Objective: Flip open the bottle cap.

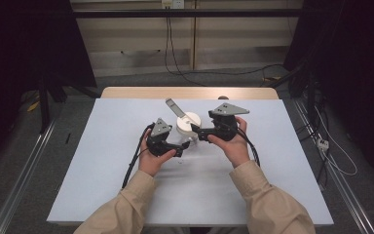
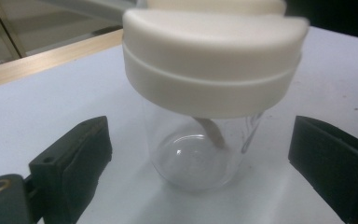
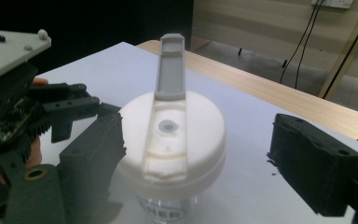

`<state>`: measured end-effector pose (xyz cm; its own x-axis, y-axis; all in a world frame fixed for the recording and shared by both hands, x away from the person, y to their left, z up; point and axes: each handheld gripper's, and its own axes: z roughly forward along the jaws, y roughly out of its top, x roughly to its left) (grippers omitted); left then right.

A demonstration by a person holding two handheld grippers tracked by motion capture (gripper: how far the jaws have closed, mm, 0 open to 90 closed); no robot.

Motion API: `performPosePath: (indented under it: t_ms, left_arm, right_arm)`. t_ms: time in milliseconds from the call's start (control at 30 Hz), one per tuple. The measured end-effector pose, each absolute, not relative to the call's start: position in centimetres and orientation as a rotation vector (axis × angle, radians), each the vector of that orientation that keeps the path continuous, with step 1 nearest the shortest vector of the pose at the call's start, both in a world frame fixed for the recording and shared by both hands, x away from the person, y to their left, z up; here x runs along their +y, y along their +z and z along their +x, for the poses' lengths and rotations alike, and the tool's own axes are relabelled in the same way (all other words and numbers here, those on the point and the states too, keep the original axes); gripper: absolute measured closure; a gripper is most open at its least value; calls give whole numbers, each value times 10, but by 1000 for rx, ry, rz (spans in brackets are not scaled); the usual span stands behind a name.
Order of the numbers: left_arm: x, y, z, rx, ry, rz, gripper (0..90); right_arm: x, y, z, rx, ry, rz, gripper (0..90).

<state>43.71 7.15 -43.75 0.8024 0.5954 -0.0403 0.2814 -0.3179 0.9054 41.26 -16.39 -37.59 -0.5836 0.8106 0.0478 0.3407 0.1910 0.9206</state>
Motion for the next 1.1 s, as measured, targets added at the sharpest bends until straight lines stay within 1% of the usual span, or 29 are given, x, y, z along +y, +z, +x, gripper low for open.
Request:
performPosePath:
  t_ms: [400,767,1100]
  left_arm:
    - [99,-430,422,661,320,1898,57]
    - [127,-424,403,642,332,1892,59]
    - [146,-427,394,653,338,1897,60]
  right_arm:
    - [-190,-391,382,2001,1390,1077,136]
    - [-205,-413,356,1993,1403,1085,125]
    - [-220,-424,340,1986,1377,1097,123]
